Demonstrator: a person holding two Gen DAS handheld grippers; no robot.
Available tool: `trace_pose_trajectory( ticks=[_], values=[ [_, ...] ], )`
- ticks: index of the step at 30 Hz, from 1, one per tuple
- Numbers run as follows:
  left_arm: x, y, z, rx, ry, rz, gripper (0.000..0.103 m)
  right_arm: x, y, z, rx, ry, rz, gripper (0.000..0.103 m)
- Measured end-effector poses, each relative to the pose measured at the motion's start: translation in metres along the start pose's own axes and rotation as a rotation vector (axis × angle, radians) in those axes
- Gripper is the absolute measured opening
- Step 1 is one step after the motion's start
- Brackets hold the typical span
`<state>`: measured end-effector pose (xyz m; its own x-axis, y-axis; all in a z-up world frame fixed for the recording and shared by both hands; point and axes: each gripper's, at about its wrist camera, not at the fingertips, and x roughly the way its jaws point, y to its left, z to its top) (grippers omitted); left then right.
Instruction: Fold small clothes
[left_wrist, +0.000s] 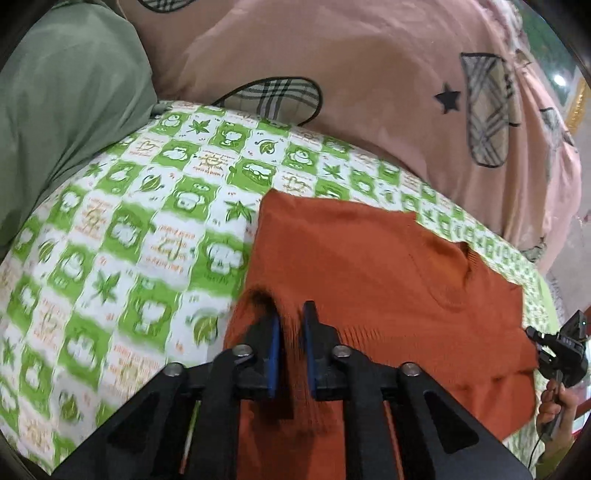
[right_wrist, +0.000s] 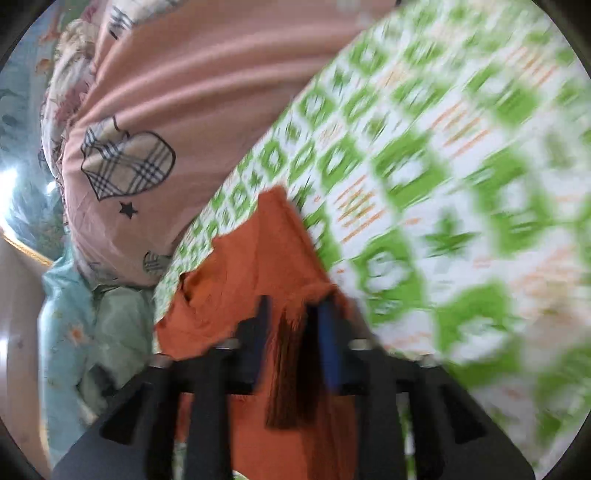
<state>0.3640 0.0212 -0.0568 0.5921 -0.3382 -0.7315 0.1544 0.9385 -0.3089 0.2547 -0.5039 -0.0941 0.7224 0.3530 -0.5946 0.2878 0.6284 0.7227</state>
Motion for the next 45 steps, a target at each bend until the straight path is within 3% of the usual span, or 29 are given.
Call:
trace_pose_trajectory(
  ticks=[1, 3, 4, 5, 7, 9, 11, 13, 15, 19, 21, 24, 27, 31, 35, 39, 45],
  values=[
    [-0.012, -0.004, -0.009, 0.021, -0.009, -0.007, 0.030, -0.010, 0.003, -0.004, -0.020, -0.038, -0.026, 0.056],
    [-0.028, -0.015, -0.026, 0.073, -0.014, -0.041, 0.032, -0.031, 0.028, -0.023, -0.155, -0.104, -0.063, 0.056],
    [-0.034, -0.024, -0.038, 0.096, -0.002, -0.077, 0.032, -0.029, 0.042, -0.034, -0.228, -0.080, -0.049, 0.056],
    [-0.037, -0.031, -0.044, 0.115, 0.009, -0.093, 0.032, -0.023, 0.056, -0.046, -0.306, -0.035, -0.029, 0.056],
    [-0.032, -0.057, -0.067, 0.196, 0.057, -0.112, 0.032, 0.007, 0.094, -0.085, -0.531, 0.138, 0.008, 0.056],
    [-0.019, -0.074, -0.081, 0.245, 0.126, -0.141, 0.032, 0.035, 0.116, -0.114, -0.694, 0.272, -0.020, 0.054],
    [-0.005, -0.086, -0.090, 0.292, 0.169, -0.118, 0.032, 0.057, 0.122, -0.124, -0.770, 0.339, -0.070, 0.054],
    [0.010, -0.097, -0.088, 0.373, 0.192, -0.075, 0.034, 0.075, 0.118, -0.110, -0.757, 0.347, -0.109, 0.039],
    [0.018, -0.100, -0.076, 0.405, 0.185, -0.054, 0.034, 0.084, 0.109, -0.078, -0.704, 0.297, -0.151, 0.025],
    [0.039, -0.085, -0.023, 0.367, 0.128, 0.043, 0.026, 0.081, 0.095, -0.012, -0.584, 0.093, -0.291, 0.024],
    [0.046, -0.067, 0.009, 0.279, 0.094, 0.080, 0.026, 0.069, 0.084, 0.019, -0.471, 0.010, -0.274, 0.025],
    [0.041, -0.039, 0.042, 0.144, 0.032, 0.117, 0.033, 0.048, 0.080, 0.035, -0.417, -0.074, -0.274, 0.027],
    [0.022, -0.015, 0.049, 0.027, -0.013, 0.095, 0.043, 0.025, 0.080, 0.022, -0.400, -0.080, -0.215, 0.027],
    [-0.007, -0.003, 0.019, -0.016, -0.031, 0.069, 0.046, 0.019, 0.082, -0.012, -0.404, -0.028, -0.150, 0.029],
    [-0.039, -0.005, -0.035, -0.057, -0.018, 0.030, 0.046, 0.022, 0.085, -0.058, -0.406, 0.037, -0.107, 0.031],
    [-0.064, -0.010, -0.088, -0.122, -0.005, 0.006, 0.051, 0.011, 0.077, -0.103, -0.394, 0.082, -0.078, 0.043],
    [-0.079, -0.013, -0.139, -0.183, 0.039, 0.011, 0.054, -0.005, 0.067, -0.137, -0.338, 0.102, -0.047, 0.046]
  ],
)
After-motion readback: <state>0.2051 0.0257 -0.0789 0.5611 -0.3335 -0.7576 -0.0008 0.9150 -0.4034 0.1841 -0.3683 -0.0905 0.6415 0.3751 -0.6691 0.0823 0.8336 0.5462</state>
